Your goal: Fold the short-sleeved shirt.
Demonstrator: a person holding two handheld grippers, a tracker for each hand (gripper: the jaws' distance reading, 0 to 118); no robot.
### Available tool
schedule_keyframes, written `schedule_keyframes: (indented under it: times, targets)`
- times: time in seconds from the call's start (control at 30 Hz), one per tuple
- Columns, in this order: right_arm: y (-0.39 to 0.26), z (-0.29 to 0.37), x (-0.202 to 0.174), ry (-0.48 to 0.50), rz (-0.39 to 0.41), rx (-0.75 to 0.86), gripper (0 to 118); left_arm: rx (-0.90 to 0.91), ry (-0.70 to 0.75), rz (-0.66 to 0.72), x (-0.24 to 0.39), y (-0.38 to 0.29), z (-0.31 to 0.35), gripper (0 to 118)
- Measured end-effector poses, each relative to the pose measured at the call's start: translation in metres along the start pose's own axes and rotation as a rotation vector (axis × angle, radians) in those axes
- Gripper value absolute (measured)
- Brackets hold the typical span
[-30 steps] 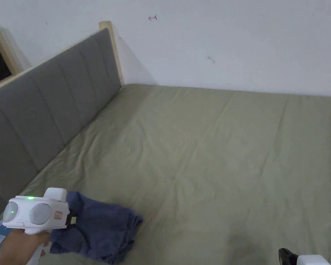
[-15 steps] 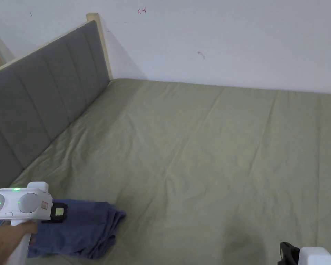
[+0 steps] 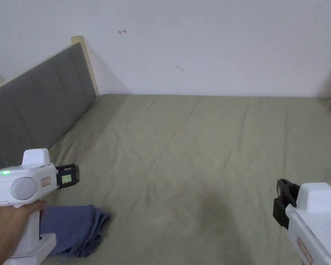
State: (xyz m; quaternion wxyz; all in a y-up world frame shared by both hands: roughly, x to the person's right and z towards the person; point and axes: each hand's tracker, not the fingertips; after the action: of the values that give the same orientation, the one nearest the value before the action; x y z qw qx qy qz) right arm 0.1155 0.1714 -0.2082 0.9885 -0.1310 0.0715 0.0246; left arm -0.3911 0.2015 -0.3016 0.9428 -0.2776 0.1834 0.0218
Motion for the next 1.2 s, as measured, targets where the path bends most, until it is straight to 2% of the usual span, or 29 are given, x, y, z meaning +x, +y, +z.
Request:
schedule_keyframes:
  times: [0.13, 0.27, 0.37, 0.5, 0.53, 0.6, 0.63, 0.67, 0.73, 0.77, 0.87, 1.2]
  targets:
    - [0.039, 0.026, 0.013, -0.036, 0.031, 0.104, 0, 0.231, -0.021, -0.072, 0.043, 0.018, 0.062, 99]
    - [0.067, 0.051, 0.025, -0.060, 0.050, 0.186, 0, 0.429, -0.070, -0.040, 0.076, 0.024, 0.102, 99]
    - [0.079, 0.069, 0.032, -0.084, 0.057, 0.230, 0, 0.557, -0.091, -0.060, 0.110, 0.020, 0.142, 98]
    - [0.084, 0.086, 0.040, -0.117, 0.072, 0.279, 0, 0.664, -0.089, -0.117, 0.146, 0.006, 0.165, 94]
    - [0.084, 0.090, 0.042, -0.122, 0.072, 0.289, 0, 0.677, -0.101, -0.117, 0.152, 0.001, 0.169, 91]
    - [0.084, 0.094, 0.046, -0.133, 0.067, 0.296, 0, 0.702, -0.143, -0.123, 0.161, -0.007, 0.176, 74]
    - [0.083, 0.096, 0.047, -0.142, 0.067, 0.298, 0, 0.703, -0.149, -0.123, 0.167, -0.011, 0.178, 62]
    - [0.082, 0.098, 0.048, -0.153, 0.069, 0.300, 0, 0.701, -0.156, -0.120, 0.171, -0.015, 0.181, 40]
    - [0.081, 0.100, 0.050, -0.171, 0.075, 0.302, 0, 0.684, -0.220, -0.094, 0.174, -0.019, 0.181, 6]
    - [0.080, 0.101, 0.051, -0.172, 0.073, 0.302, 0, 0.669, -0.247, -0.073, 0.176, -0.021, 0.179, 1]
    - [0.078, 0.102, 0.053, -0.186, 0.070, 0.297, 0, 0.632, -0.289, -0.071, 0.177, -0.024, 0.176, 0]
    - [0.078, 0.099, 0.055, -0.191, 0.057, 0.293, 0, 0.607, -0.283, -0.088, 0.178, -0.031, 0.173, 0]
